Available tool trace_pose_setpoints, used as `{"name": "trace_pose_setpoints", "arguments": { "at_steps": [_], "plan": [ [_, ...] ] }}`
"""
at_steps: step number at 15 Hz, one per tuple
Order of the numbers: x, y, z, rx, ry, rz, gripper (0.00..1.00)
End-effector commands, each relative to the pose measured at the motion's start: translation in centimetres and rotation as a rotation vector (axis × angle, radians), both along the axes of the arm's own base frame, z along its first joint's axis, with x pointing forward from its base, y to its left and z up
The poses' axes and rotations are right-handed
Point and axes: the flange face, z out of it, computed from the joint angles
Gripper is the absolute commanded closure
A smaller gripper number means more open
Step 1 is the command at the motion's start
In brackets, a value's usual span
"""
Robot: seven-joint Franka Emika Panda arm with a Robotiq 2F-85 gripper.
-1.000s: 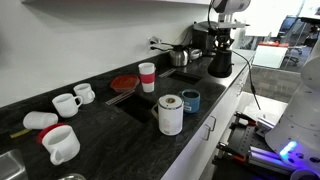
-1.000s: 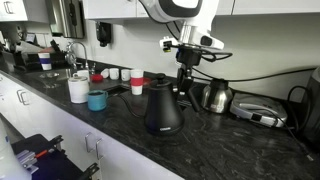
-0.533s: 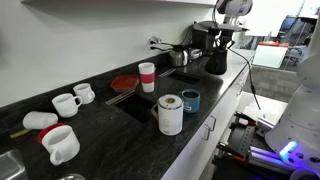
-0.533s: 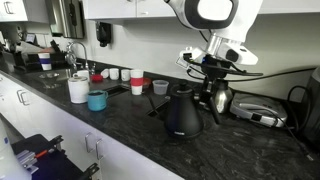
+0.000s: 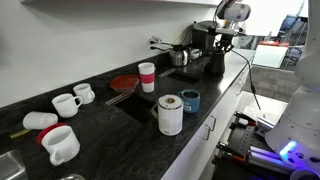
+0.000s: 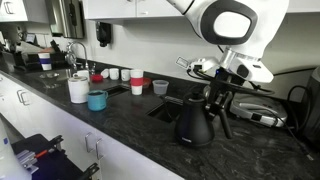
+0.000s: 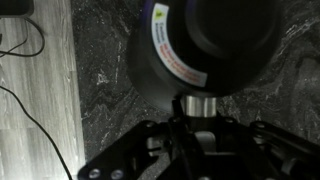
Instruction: Move the teapot to the right
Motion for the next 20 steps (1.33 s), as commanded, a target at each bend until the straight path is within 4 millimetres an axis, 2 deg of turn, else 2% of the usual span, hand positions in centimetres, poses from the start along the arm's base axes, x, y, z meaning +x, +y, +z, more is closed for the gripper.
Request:
{"name": "trace_pose_setpoints", "arguments": {
  "at_steps": [1,2,3,4,11,13,14,15,17,20],
  "plan": [
    [0.2,-1.0,0.8,0.031,-0.009,-0.068,0.94],
    [0.2,-1.2,1.0,0.035,-0.007,-0.078,0.93],
    [0.2,-1.4,1.2,0.034,-0.007,-0.086,0.49],
    [0.2,-1.5,1.5,0.031,-0.007,-0.084,0.49],
    [0.8,-1.1,5.2,0.033,-0.031,-0.014,0.01],
    [0.7,-0.3,6.6,0.045,-0.032,0.046,0.0],
    [1.2,-1.0,5.4,0.015,-0.021,-0.003,0.0],
    [1.2,-0.9,5.9,0.016,-0.026,0.002,0.0],
    [1.2,-0.9,5.6,0.018,-0.022,0.001,0.0],
    [0.6,0.2,6.1,0.011,-0.015,0.067,0.0]
  ]
}}
